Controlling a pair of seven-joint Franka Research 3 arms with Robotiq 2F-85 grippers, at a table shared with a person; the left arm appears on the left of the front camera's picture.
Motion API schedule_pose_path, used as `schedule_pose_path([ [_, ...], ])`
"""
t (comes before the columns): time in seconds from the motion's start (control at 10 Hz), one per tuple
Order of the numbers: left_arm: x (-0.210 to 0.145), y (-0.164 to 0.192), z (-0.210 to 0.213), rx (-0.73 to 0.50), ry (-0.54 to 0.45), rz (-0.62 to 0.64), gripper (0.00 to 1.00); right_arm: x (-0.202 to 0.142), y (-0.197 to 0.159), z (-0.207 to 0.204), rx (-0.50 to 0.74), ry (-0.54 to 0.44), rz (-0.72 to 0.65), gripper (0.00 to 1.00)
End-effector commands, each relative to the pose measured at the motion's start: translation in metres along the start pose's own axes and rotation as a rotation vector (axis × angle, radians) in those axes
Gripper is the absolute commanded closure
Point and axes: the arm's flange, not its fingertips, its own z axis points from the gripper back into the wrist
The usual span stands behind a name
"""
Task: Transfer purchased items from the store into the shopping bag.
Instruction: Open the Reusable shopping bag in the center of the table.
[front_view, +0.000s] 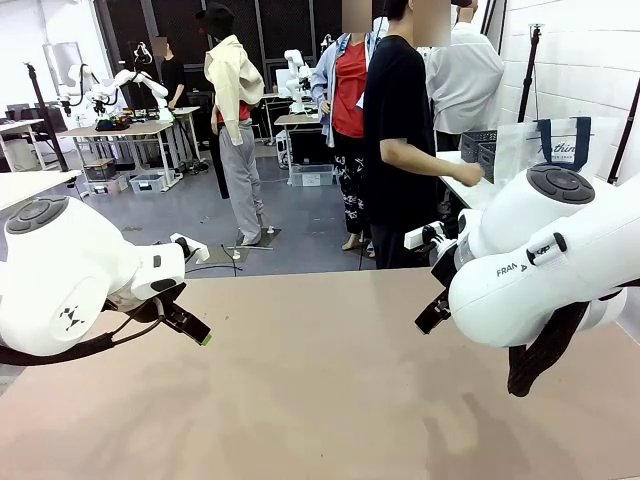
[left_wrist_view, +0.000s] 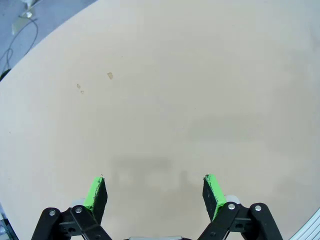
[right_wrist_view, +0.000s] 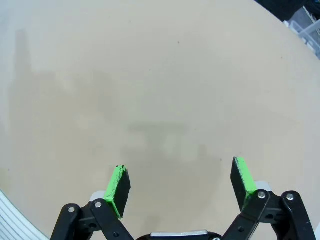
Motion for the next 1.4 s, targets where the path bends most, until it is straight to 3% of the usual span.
schedule_pose_path([
  [0.0,-0.0004,0.0014,0.0,0.0,0.0,0.003,0.0,0.0002,0.0008,-0.0001,-0.001,0.0,0.002,0.0],
  [1.3,-0.0004,0.0014,0.0,0.0,0.0,0.003,0.0,0.0002,0.0008,-0.0001,-0.001,0.0,0.002,0.0],
])
